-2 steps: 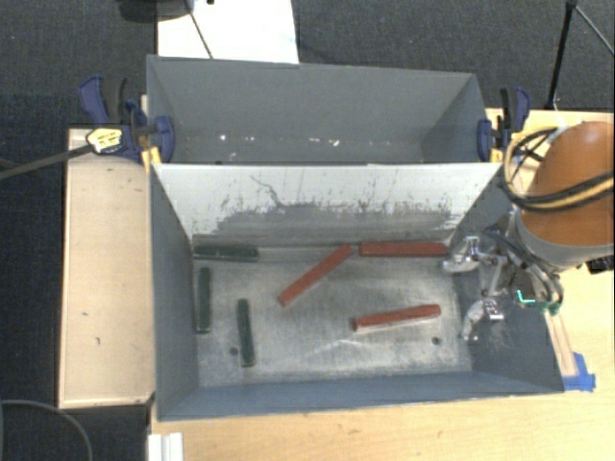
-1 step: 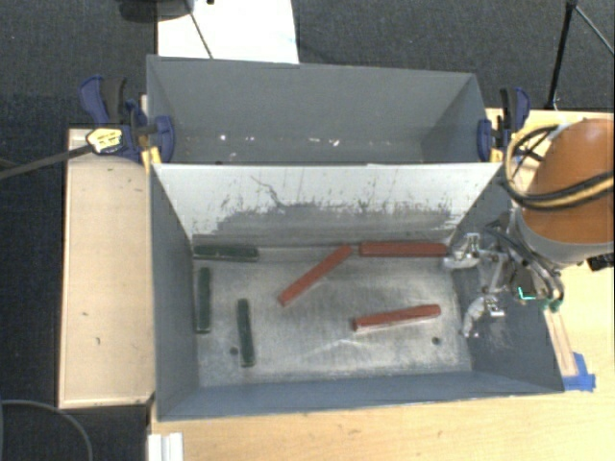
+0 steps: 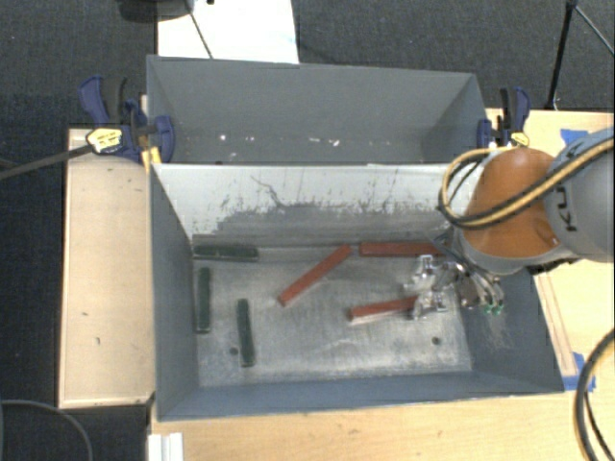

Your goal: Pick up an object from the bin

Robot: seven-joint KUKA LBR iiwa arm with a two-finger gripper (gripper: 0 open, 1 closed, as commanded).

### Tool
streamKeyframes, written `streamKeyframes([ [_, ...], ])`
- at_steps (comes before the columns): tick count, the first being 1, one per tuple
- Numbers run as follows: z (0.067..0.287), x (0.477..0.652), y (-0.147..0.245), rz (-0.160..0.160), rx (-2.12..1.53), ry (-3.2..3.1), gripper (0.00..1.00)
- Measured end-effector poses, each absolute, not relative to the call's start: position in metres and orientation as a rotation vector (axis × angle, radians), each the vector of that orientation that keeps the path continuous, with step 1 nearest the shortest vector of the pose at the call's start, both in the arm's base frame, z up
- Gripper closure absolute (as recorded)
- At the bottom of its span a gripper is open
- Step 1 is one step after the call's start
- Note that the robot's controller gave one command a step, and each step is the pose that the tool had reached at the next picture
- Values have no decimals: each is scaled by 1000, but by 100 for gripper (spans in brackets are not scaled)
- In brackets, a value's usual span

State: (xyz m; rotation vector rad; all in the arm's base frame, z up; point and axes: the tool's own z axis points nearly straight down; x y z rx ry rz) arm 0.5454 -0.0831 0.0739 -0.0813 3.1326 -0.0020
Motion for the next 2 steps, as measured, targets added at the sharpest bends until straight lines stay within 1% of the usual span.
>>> streamKeyframes([
  [1,74,545,-83,-2,-83,3132,100],
  [2,223,546,-82,-1,-133,3135,100],
])
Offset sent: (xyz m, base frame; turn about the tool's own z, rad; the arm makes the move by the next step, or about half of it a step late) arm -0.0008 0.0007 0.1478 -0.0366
